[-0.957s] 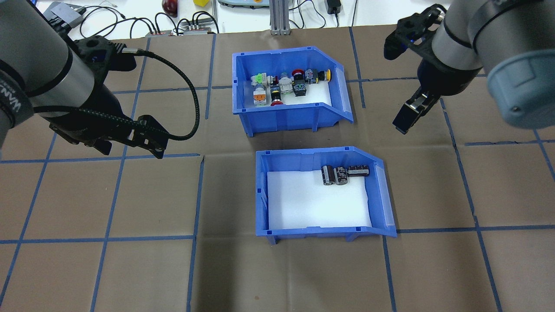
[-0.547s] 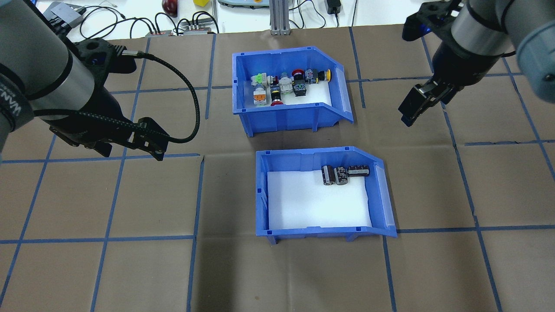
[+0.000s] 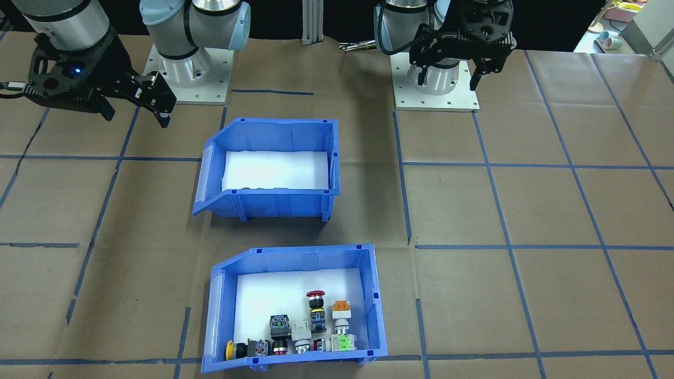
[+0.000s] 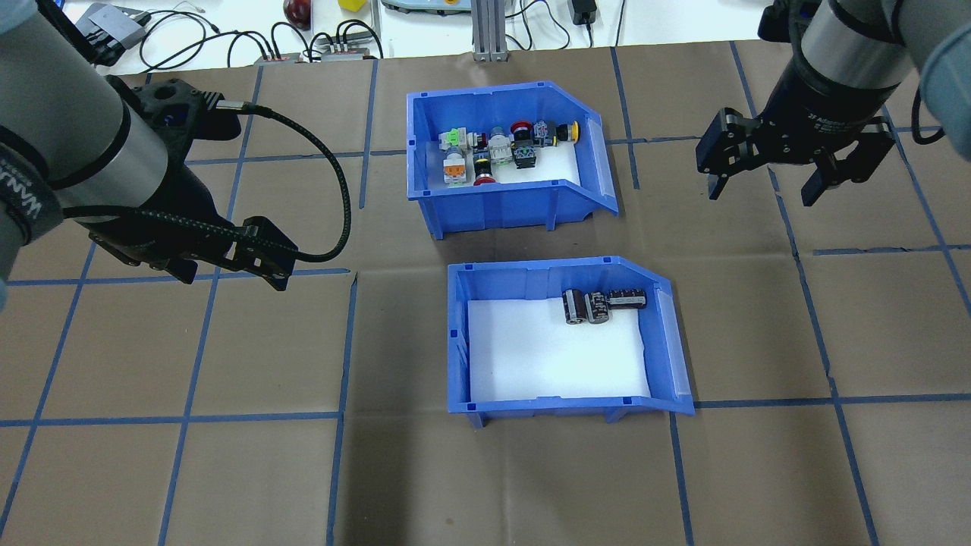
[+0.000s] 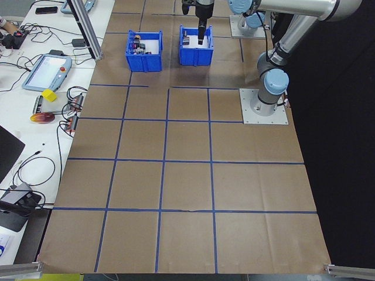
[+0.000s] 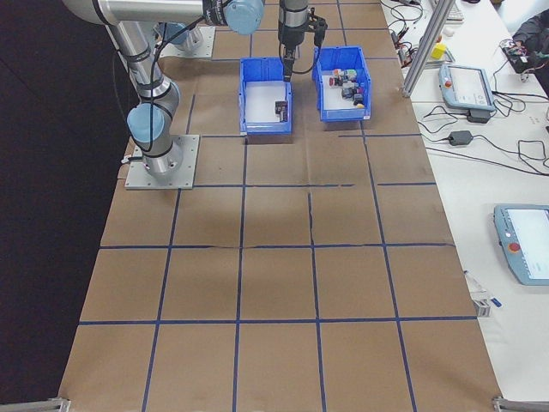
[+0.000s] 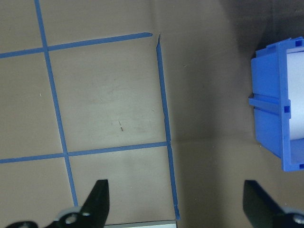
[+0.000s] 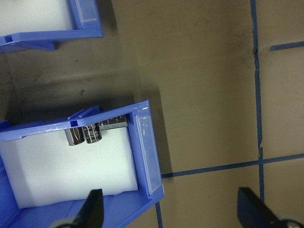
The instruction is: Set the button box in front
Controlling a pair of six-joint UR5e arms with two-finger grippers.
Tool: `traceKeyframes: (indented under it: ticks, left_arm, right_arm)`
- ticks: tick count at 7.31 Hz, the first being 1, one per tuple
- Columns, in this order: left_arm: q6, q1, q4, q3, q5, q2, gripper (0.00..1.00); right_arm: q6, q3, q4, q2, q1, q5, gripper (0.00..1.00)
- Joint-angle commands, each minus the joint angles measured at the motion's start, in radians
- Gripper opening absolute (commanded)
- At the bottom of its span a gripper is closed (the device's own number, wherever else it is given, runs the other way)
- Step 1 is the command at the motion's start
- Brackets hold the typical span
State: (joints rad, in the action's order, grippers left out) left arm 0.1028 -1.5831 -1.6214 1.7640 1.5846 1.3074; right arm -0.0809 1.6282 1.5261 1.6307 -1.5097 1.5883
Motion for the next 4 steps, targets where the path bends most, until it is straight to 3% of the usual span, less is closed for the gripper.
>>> traceKeyframes:
  ticks: [1,4]
  left_arm:
    - [0.000,0.000,0.000,0.000,0.000,0.000,1.00]
    - [-0.006,0.000,0.002,-0.003,-0.005,0.000,1.00]
  right_arm:
    - [-0.002,0.006,0.012,-0.003,-0.011,0.013,1.00]
    - [0.004,0.006,0.013,0.008,-0.011,0.013,1.00]
